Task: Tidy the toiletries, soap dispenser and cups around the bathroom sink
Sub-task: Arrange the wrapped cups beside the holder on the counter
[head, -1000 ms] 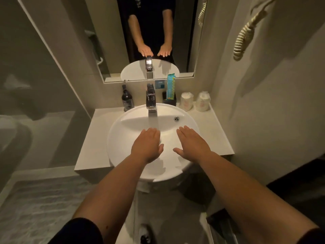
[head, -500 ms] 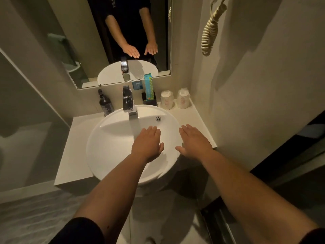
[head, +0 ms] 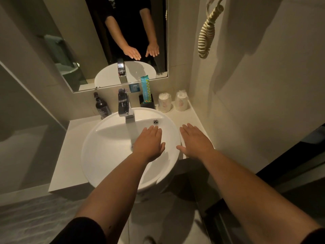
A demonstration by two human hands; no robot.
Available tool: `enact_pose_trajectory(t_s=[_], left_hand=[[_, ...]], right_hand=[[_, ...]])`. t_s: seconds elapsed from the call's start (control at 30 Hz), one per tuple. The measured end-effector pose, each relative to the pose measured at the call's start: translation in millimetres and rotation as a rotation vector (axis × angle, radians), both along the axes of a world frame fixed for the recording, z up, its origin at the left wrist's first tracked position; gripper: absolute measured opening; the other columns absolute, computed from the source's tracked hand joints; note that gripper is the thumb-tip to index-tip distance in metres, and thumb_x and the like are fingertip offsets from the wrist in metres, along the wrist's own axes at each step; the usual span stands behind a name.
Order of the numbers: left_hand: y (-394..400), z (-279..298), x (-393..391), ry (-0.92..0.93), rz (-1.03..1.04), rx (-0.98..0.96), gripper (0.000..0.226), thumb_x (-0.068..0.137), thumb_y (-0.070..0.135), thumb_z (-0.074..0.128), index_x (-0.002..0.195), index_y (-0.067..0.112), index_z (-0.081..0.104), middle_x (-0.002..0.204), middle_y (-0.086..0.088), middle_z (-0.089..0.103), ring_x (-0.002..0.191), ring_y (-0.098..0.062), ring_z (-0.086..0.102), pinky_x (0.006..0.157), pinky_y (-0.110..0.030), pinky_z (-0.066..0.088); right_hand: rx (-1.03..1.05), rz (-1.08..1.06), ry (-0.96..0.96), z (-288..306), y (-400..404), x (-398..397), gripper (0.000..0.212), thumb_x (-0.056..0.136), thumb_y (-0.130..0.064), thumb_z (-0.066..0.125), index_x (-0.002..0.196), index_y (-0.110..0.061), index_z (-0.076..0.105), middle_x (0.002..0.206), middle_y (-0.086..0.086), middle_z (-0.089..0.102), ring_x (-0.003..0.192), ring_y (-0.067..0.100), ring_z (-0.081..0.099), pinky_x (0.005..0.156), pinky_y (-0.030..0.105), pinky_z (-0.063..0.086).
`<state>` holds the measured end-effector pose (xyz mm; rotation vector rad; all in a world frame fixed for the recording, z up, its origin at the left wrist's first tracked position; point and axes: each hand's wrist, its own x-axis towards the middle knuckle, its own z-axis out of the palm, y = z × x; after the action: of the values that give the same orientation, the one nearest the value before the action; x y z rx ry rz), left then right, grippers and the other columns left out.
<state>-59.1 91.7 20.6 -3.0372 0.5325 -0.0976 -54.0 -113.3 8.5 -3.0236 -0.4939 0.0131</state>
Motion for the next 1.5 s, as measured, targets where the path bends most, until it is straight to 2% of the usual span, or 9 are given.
enact_pose_trajectory(t_s=[0.13, 0.27, 0.47, 0.83, 1.03, 1.2, 1.3, 1.5], left_hand=[[0, -6, 18, 0.007, -0.020, -0.014, 0.059, 0.093, 0.049, 0.041, 0.140, 0.015, 0.036, 0.148, -0.007, 0.041, 0.136, -0.027, 0.035, 0.115, -0.045, 0.020], [1, -14, 41, 0.022, -0.040, -0.051, 0.060, 0.093, 0.049, 0.042, 0.142, 0.015, 0.034, 0.150, -0.007, 0.037, 0.138, -0.026, 0.032, 0.116, -0.044, 0.021], [11, -24, 85, 0.044, -0.099, -0.050, 0.064, 0.095, 0.047, 0.036, 0.146, 0.010, 0.027, 0.153, -0.011, 0.030, 0.141, -0.027, 0.024, 0.118, -0.042, 0.013], [37, -48, 165, 0.094, -0.176, -0.056, 0.063, 0.094, 0.043, 0.035, 0.146, 0.007, 0.026, 0.153, -0.014, 0.029, 0.141, -0.029, 0.024, 0.116, -0.041, 0.015], [40, -69, 207, 0.085, -0.227, -0.134, 0.064, 0.095, 0.042, 0.039, 0.146, 0.007, 0.027, 0.153, -0.014, 0.030, 0.141, -0.029, 0.023, 0.115, -0.040, 0.016], [40, -90, 231, 0.101, -0.318, -0.077, 0.068, 0.096, 0.052, 0.027, 0.149, 0.009, 0.021, 0.156, -0.013, 0.024, 0.144, -0.027, 0.018, 0.116, -0.040, 0.008], [43, -100, 234, 0.073, -0.350, -0.052, 0.068, 0.097, 0.053, 0.021, 0.148, 0.008, 0.024, 0.155, -0.013, 0.026, 0.143, -0.028, 0.020, 0.118, -0.041, 0.009], [43, -102, 234, 0.041, -0.383, -0.062, 0.065, 0.099, 0.049, 0.026, 0.145, 0.003, 0.031, 0.151, -0.018, 0.032, 0.142, -0.032, 0.024, 0.118, -0.044, 0.012]], right_hand=[[-0.008, -0.023, 0.004, -6, 1, 12, 0.082, 0.086, -0.062, 0.047, 0.150, -0.020, 0.016, 0.159, 0.003, 0.020, 0.147, 0.026, 0.014, 0.116, 0.041, 0.006], [-0.025, -0.035, 0.010, -12, -1, 29, 0.082, 0.088, -0.061, 0.044, 0.150, -0.018, 0.015, 0.160, 0.004, 0.018, 0.148, 0.025, 0.012, 0.111, 0.036, -0.002], [-0.031, -0.082, 0.054, -16, 6, 64, 0.080, 0.090, -0.059, 0.042, 0.151, -0.017, 0.012, 0.161, 0.004, 0.014, 0.148, 0.023, 0.007, 0.118, 0.038, 0.006], [-0.040, -0.132, 0.089, -31, 30, 130, 0.080, 0.091, -0.058, 0.038, 0.151, -0.011, 0.012, 0.160, 0.007, 0.015, 0.148, 0.023, 0.007, 0.121, 0.037, 0.007], [-0.009, -0.096, 0.031, -34, 33, 174, 0.077, 0.092, -0.056, 0.039, 0.149, -0.010, 0.019, 0.158, 0.008, 0.023, 0.147, 0.024, 0.013, 0.120, 0.036, 0.012], [0.026, -0.051, 0.021, -34, 33, 213, 0.074, 0.092, -0.054, 0.042, 0.149, -0.010, 0.023, 0.157, 0.008, 0.025, 0.147, 0.024, 0.014, 0.120, 0.038, 0.015], [0.048, -0.003, -0.005, -30, 36, 239, 0.073, 0.091, -0.051, 0.046, 0.148, -0.009, 0.027, 0.155, 0.009, 0.030, 0.145, 0.025, 0.020, 0.119, 0.039, 0.019], [0.028, 0.084, -0.017, -24, 49, 293, 0.070, 0.092, -0.047, 0.050, 0.147, -0.009, 0.029, 0.153, 0.011, 0.033, 0.142, 0.026, 0.028, 0.116, 0.036, 0.020]])
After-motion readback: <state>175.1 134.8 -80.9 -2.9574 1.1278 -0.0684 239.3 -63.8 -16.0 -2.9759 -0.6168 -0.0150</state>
